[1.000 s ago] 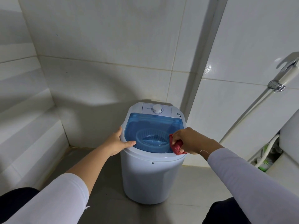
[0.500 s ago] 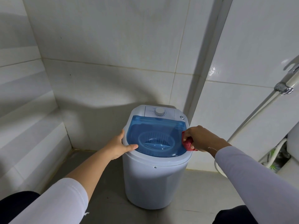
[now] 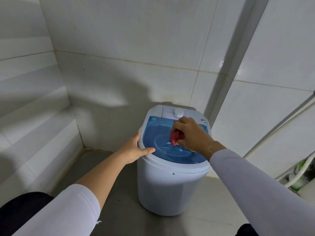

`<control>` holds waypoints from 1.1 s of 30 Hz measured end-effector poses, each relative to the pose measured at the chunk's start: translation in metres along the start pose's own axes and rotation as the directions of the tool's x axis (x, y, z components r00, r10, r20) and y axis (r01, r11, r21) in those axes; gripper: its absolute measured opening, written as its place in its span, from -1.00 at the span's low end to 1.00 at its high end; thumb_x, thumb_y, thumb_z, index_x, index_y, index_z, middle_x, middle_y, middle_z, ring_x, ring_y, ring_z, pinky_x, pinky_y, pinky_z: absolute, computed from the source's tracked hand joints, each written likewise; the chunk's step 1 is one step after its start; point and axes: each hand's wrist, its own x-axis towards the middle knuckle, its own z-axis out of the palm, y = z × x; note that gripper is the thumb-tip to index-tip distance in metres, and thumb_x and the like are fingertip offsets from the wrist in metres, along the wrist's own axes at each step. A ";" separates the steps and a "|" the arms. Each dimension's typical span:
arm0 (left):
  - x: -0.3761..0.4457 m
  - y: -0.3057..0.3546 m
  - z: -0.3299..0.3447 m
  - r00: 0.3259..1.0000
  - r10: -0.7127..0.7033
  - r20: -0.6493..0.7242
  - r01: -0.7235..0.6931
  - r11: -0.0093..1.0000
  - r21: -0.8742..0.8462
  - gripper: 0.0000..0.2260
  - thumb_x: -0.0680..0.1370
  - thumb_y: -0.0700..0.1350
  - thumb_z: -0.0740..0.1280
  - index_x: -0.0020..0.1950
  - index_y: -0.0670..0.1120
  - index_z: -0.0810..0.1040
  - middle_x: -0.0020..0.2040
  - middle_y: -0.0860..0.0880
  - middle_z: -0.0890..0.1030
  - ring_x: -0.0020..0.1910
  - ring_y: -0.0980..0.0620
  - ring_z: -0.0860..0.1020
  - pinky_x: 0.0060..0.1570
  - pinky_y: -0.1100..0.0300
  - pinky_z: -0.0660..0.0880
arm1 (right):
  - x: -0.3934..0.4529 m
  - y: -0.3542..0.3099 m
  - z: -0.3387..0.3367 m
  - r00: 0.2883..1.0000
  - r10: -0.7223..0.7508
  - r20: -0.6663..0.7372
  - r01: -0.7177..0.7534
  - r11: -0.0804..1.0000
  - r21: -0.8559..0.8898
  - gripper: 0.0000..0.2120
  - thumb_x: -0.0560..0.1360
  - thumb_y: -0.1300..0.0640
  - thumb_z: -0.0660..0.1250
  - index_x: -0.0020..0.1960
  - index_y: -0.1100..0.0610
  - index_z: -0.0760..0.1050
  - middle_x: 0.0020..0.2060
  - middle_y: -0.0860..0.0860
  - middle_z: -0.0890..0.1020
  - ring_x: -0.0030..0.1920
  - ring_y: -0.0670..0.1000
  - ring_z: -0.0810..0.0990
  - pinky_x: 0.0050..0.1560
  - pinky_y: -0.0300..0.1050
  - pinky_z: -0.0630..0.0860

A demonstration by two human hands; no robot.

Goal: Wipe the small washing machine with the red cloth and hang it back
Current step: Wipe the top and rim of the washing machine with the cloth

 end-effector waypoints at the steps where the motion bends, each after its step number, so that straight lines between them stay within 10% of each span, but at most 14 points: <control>1: 0.000 -0.001 0.000 1.000 0.005 0.000 -0.005 1.000 -0.010 -0.09 0.42 0.12 0.43 0.56 0.01 -0.10 0.57 0.00 0.09 0.53 -0.07 0.15 0.47 -0.05 0.20 | 0.002 -0.005 0.004 1.000 -0.019 -0.003 0.019 1.000 -0.009 -0.62 0.35 0.18 0.44 0.15 0.07 0.50 0.18 0.06 0.48 0.18 0.10 0.40 0.06 -0.21 0.33; 9: 0.004 -0.007 -0.004 0.999 0.030 0.024 -0.029 0.998 -0.050 -0.03 0.38 0.16 0.45 0.56 0.01 -0.11 0.56 0.00 0.13 0.51 -0.05 0.19 0.46 -0.05 0.22 | 0.010 -0.013 -0.014 0.969 -0.046 0.244 0.039 0.999 0.031 -0.62 0.43 0.13 0.36 0.24 -0.01 0.50 0.27 0.05 0.39 0.27 0.04 0.38 0.17 -0.27 0.25; 20: 0.005 -0.009 -0.003 0.999 0.046 0.015 -0.046 0.999 -0.014 -0.05 0.39 0.19 0.43 0.56 0.01 -0.12 0.57 -0.02 0.10 0.52 -0.08 0.15 0.46 -0.03 0.21 | 0.011 -0.027 0.011 0.953 -0.297 0.058 0.301 0.910 -0.287 -0.75 0.28 0.28 0.52 -0.08 0.17 0.58 -0.12 0.17 0.54 -0.16 0.14 0.54 -0.31 0.00 0.59; 23: 0.005 -0.010 -0.003 0.999 0.045 0.022 -0.044 0.999 -0.011 -0.04 0.38 0.20 0.43 0.56 0.02 -0.12 0.57 -0.02 0.11 0.52 -0.08 0.16 0.46 -0.06 0.22 | 0.008 -0.029 0.013 0.940 -0.331 0.085 0.341 0.896 -0.284 -0.76 0.34 0.21 0.49 -0.01 0.13 0.59 -0.06 0.14 0.55 -0.07 0.12 0.53 -0.16 -0.02 0.60; 30: 0.002 -0.008 -0.003 0.998 0.064 0.019 -0.064 0.998 -0.016 -0.06 0.40 0.17 0.42 0.56 0.00 -0.11 0.56 -0.04 0.13 0.52 -0.08 0.17 0.43 0.02 0.21 | 0.022 -0.033 -0.003 0.990 0.039 0.132 -0.064 0.981 0.184 -0.42 0.39 0.04 0.41 0.36 0.01 0.30 0.20 0.06 0.51 0.13 0.02 0.43 0.13 -0.17 0.39; 33: 0.002 -0.008 -0.003 0.998 0.059 0.022 -0.059 0.998 -0.010 -0.06 0.40 0.17 0.43 0.56 0.00 -0.11 0.56 -0.04 0.12 0.52 -0.08 0.15 0.45 0.00 0.21 | 0.031 -0.033 -0.001 0.948 0.281 0.153 -0.301 0.945 0.130 -0.35 0.36 -0.05 0.44 0.35 0.11 0.29 0.24 0.12 0.39 0.19 0.11 0.44 0.15 -0.09 0.44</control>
